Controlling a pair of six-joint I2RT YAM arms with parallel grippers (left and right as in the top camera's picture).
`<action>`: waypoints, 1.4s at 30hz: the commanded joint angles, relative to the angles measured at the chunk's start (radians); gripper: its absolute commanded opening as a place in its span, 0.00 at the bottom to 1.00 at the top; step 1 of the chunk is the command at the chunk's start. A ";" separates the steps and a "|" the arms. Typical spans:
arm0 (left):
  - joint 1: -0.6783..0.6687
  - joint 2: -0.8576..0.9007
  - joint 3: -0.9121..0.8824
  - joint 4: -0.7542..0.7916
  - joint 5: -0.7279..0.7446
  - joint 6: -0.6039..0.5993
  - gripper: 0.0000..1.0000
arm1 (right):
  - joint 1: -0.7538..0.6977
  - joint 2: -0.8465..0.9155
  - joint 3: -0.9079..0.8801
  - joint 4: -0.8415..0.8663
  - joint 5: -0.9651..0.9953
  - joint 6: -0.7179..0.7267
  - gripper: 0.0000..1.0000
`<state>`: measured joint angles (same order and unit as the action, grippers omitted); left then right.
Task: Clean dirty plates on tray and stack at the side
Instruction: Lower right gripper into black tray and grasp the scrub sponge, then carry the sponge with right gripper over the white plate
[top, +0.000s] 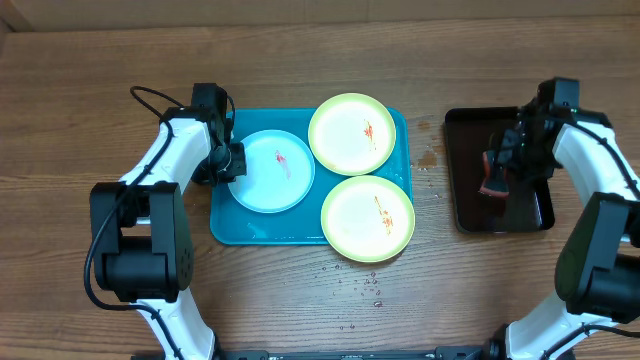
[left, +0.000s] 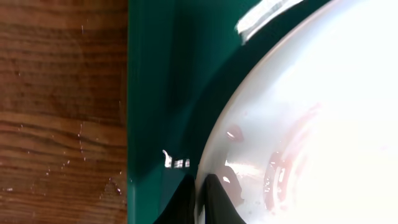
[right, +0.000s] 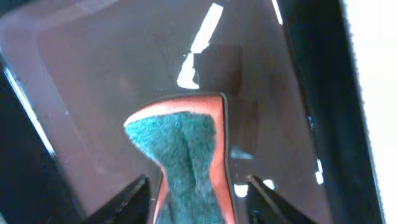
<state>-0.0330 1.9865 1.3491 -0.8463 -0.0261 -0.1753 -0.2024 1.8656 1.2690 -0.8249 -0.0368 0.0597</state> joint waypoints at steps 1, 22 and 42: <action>-0.003 0.022 0.003 0.025 -0.010 0.026 0.04 | -0.004 -0.005 -0.060 0.048 -0.001 0.004 0.44; -0.003 0.009 0.003 0.017 0.021 0.018 0.04 | 0.031 -0.032 0.114 -0.106 -0.031 0.069 0.04; 0.015 -0.040 0.003 -0.108 0.076 0.011 0.04 | 0.648 0.002 0.441 -0.080 -0.286 0.180 0.04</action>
<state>-0.0303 1.9766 1.3487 -0.9382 0.0414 -0.1722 0.3843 1.8576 1.6852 -0.9409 -0.3008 0.1814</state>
